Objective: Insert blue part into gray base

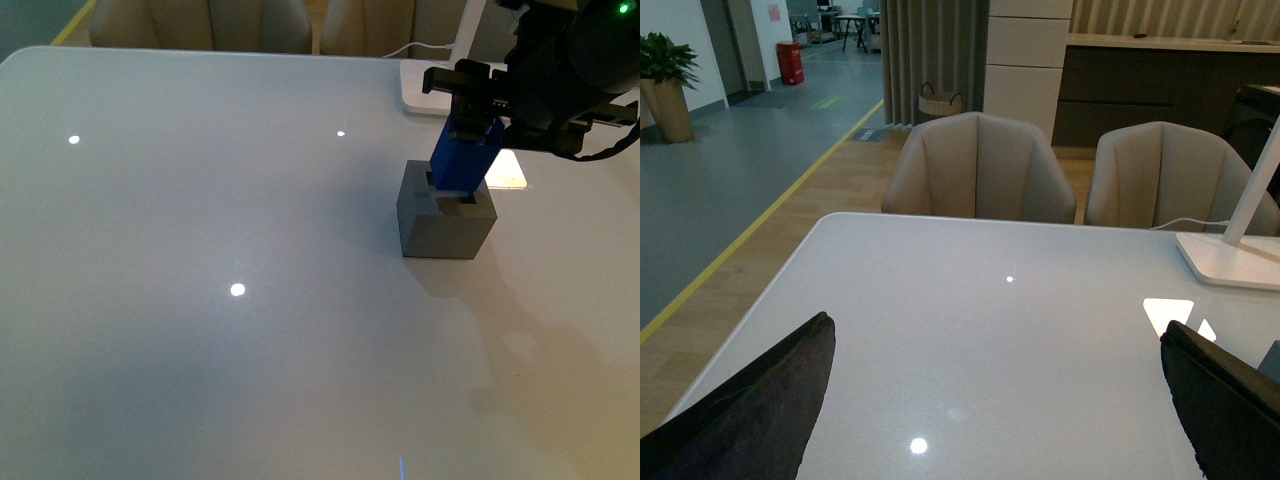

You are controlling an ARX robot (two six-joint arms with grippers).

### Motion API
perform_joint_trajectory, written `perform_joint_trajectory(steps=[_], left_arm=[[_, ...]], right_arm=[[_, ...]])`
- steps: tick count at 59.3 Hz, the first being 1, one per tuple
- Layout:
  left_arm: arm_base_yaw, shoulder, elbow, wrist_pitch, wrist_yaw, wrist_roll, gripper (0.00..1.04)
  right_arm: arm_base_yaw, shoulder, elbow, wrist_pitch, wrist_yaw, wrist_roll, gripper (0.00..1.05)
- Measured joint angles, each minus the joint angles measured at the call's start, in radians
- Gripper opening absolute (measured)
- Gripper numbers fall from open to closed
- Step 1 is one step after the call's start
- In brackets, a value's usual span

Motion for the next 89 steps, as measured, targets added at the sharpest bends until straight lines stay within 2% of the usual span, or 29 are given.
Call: perform_joint_trajectory(steps=[45,65,81,89], left_arm=[[0.0,0.0,0.0,0.0,0.0,0.0,0.97],[0.0,0.0,0.0,0.0,0.0,0.0,0.97],[0.0,0.0,0.0,0.0,0.0,0.0,0.97],[0.0,0.0,0.0,0.0,0.0,0.0,0.97]], right_arm=[[-0.011,0.066,0.036,-0.01,0.012,0.003,0.45],[-0.022,0.054,0.016,0.026,0.002,0.005,0.97],[-0.023,-0.198,-0.189,0.188,0.023,-0.039,0.96],[-0.024,-0.28,-0.215,0.199,0.029,-0.053,0.96]])
